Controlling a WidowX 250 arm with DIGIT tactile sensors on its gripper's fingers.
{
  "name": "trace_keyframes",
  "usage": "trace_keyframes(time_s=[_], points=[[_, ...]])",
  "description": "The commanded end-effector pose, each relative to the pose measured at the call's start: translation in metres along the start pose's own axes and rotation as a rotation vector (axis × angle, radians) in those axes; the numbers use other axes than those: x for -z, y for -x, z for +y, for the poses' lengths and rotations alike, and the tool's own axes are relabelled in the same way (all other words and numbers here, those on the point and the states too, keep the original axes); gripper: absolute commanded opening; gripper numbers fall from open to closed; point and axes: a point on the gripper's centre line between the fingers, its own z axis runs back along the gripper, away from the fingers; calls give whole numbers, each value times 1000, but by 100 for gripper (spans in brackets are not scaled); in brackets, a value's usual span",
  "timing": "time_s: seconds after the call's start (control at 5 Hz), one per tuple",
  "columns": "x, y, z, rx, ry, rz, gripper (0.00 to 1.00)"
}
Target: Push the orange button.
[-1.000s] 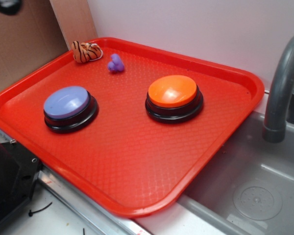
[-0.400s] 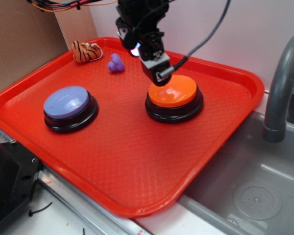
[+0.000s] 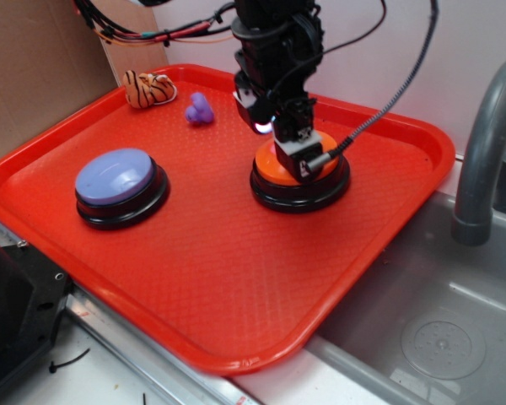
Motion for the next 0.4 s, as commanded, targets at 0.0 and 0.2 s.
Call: trace_keyframes(time_s=[0.0, 0.2], points=[[-33, -7, 4, -30, -38, -54, 100], [-66, -8, 9, -64, -51, -77, 100]])
